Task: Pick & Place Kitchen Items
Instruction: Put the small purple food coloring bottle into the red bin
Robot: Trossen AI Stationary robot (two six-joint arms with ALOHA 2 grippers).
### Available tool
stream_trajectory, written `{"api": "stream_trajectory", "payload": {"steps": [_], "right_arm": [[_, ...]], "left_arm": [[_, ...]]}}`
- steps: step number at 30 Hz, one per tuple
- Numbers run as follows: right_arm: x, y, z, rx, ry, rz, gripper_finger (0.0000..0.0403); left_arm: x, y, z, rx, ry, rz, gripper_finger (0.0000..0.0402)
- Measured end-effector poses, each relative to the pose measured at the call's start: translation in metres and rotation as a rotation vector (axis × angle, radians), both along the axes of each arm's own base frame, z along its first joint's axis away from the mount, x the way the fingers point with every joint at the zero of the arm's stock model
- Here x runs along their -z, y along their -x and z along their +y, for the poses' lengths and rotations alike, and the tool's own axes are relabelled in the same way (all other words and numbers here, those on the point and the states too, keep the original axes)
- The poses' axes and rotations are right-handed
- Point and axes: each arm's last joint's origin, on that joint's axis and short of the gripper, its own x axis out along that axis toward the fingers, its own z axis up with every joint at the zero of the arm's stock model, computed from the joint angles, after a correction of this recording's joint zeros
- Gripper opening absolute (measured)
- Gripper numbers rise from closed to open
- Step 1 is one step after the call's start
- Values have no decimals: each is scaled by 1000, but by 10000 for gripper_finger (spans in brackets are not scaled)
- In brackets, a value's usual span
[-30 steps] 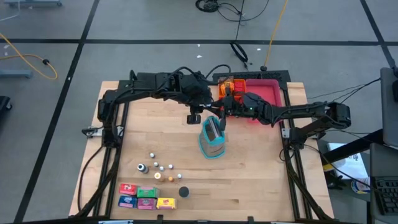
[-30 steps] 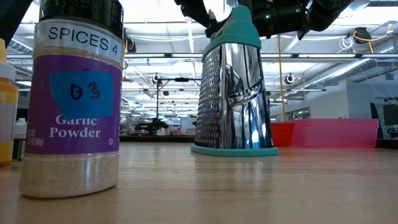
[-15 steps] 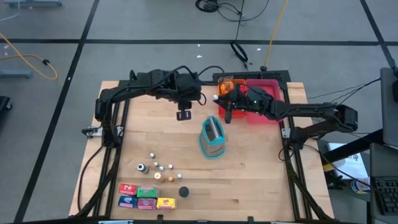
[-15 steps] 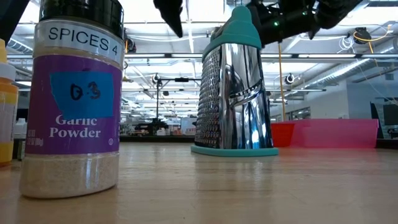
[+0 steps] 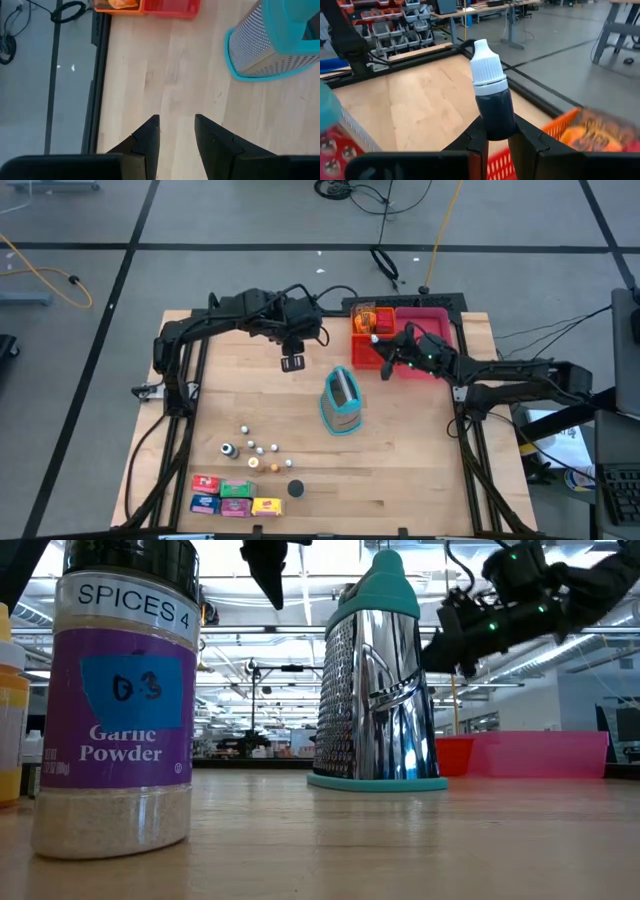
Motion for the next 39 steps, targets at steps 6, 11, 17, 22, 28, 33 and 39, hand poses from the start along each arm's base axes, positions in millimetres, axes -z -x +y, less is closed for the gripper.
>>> {"api": "stream_trajectory", "payload": {"steps": [6,11,17,22,28,33,39], "right_arm": [[24,13,2,68,-33,15,45],[36,21,1,124,-32,57,45],[47,29,4,142,-43,48,45],[51,35,3,180,-46,31,45],[51,37,-1,206,-48,27,45],[57,35,-3,213,-74,43,45],[67,31,-8,249,-88,56,45]], "left_arm": [[11,-1,0,-14,23,35,124],[31,-3,-1,-27,47,96,124],[56,10,-8,-37,64,94,124],[71,38,-17,-58,72,4,124],[93,77,-32,-117,93,-85,124],[112,103,-44,-141,114,-164,124],[128,120,-53,-141,128,-235,124]]}}
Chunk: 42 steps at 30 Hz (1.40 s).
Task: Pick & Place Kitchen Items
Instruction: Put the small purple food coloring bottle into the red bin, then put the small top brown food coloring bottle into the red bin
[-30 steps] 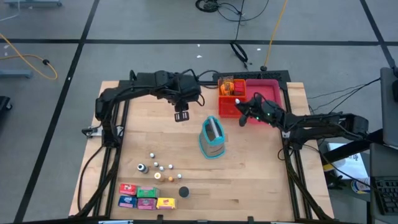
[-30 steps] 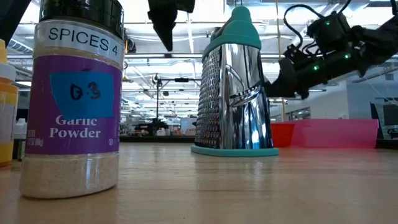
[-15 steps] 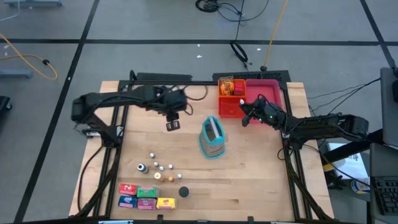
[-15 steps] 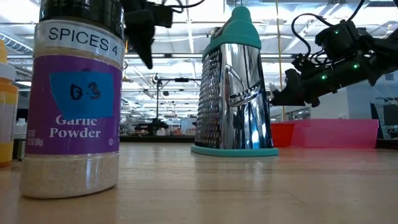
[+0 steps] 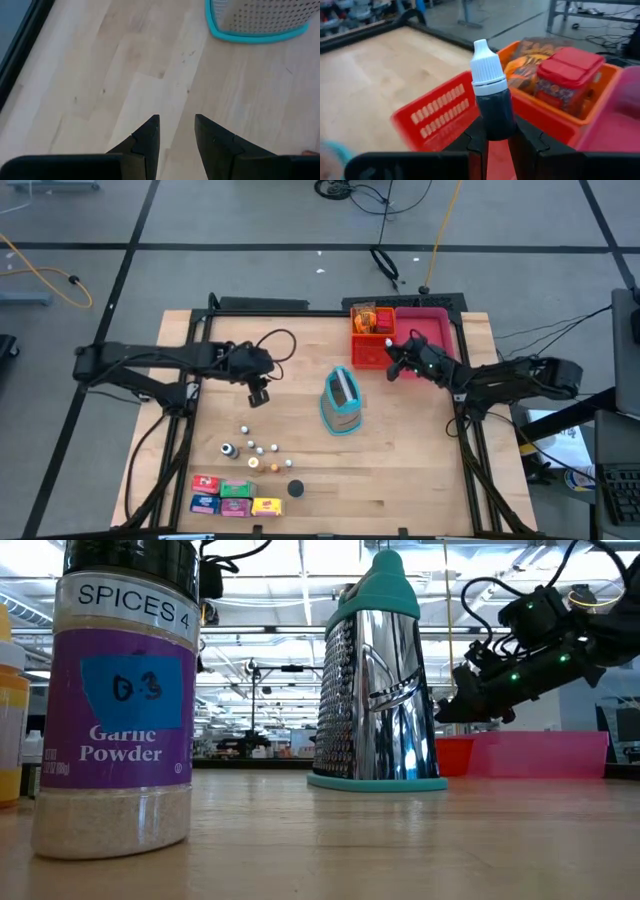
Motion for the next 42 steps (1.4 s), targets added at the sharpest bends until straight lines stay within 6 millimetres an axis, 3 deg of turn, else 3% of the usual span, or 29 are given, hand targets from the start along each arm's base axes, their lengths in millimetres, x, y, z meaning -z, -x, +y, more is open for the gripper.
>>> {"api": "stream_trajectory", "payload": {"steps": [13,27,34,42], "right_arm": [[19,-11,-6,1,-2,-22,47],[19,-13,-9,6,34,-32,126],[18,-14,-10,6,44,-45,145],[4,-17,-3,-61,94,-115,141]], "left_arm": [[2,2,-7,33,-3,-16,124],[1,0,-7,33,-3,-34,124],[1,0,-7,34,-1,-35,124],[1,0,-17,177,202,-49,124]]}}
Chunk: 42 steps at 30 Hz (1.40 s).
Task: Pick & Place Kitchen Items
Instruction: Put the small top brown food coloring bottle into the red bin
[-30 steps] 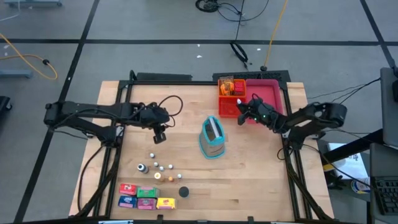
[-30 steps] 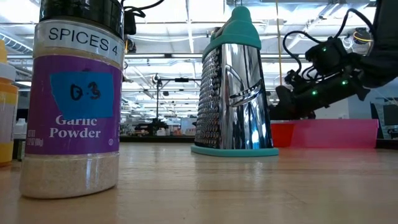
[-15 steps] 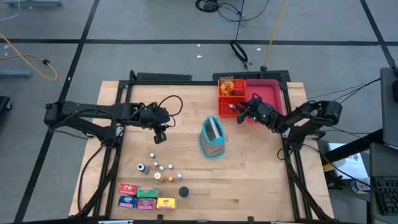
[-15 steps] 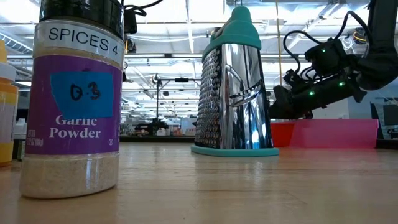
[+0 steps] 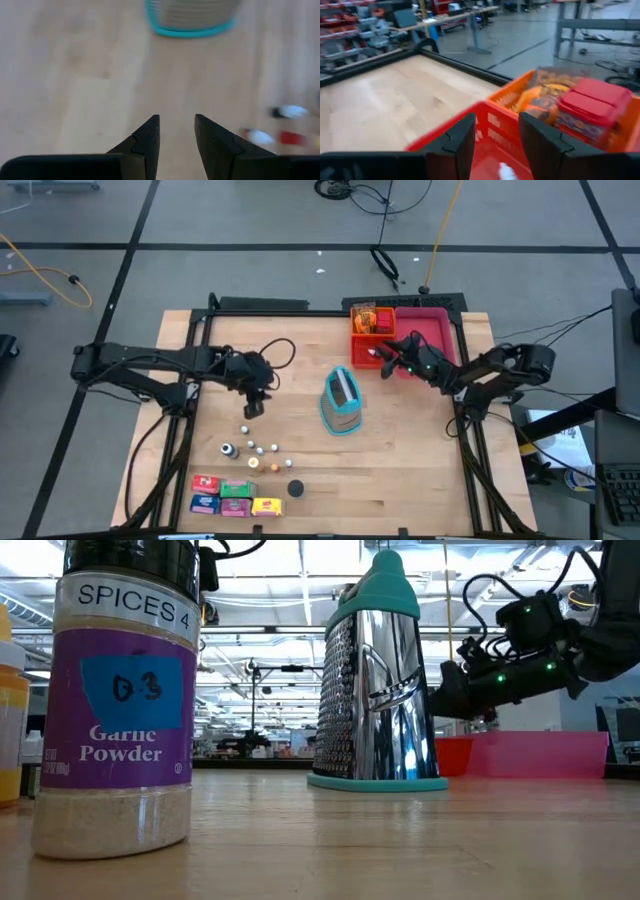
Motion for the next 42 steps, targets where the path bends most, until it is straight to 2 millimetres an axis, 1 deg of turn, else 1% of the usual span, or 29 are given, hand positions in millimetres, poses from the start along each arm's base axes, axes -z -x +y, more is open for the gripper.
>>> {"api": "stream_trajectory", "payload": {"steps": [3,10,13,18,24,31,35,38,42], "right_arm": [[-6,-2,5,-66,11,-28,140],[-16,-4,14,-115,42,-70,140],[-20,-4,18,-134,67,-78,140],[-25,-4,21,-148,80,-101,139],[-25,-4,22,-148,89,-99,139],[-25,-4,22,-148,90,-99,141],[-25,-4,22,-148,89,-99,141],[-25,-4,22,-148,90,-100,141],[-25,-4,21,-147,83,-105,141]], "left_arm": [[0,0,-11,61,56,0,124],[4,9,-43,191,67,83,124],[5,13,-55,179,83,118,124],[7,22,-71,105,87,176,124],[11,33,-82,13,65,252,124],[17,39,-94,22,-7,292,124],[33,42,-98,40,-49,334,124],[48,46,-98,39,-77,393,124],[60,50,-97,43,-92,420,124]]}}
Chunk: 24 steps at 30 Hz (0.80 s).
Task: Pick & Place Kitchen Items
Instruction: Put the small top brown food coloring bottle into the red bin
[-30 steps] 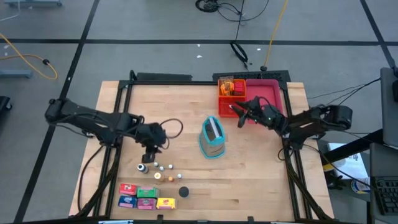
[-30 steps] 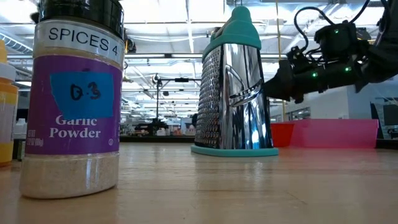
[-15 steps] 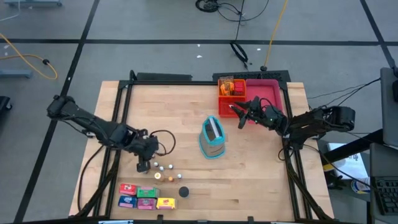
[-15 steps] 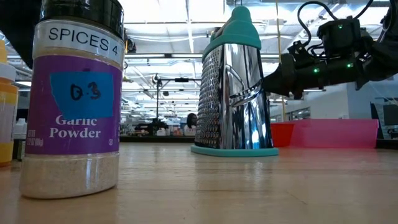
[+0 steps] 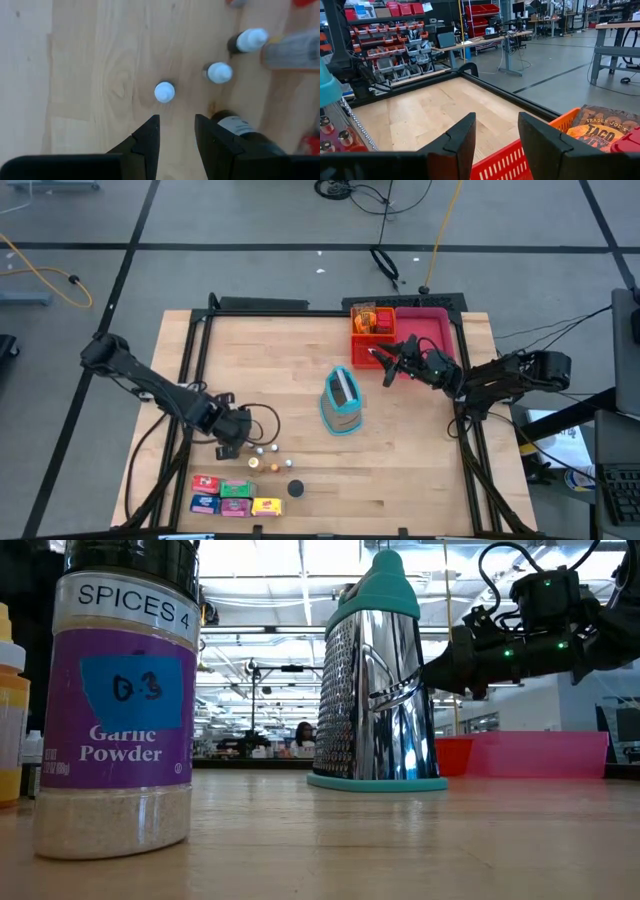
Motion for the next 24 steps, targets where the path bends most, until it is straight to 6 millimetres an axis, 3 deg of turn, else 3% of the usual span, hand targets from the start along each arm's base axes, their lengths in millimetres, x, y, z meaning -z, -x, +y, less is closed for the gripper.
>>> {"api": "stream_trajectory", "payload": {"steps": [10,24], "right_arm": [[0,0,0,0,-1,-3,141],[0,0,0,0,1,0,141]], "left_arm": [[25,2,2,18,1,-59,124],[28,-7,7,10,-17,-140,124]]}}
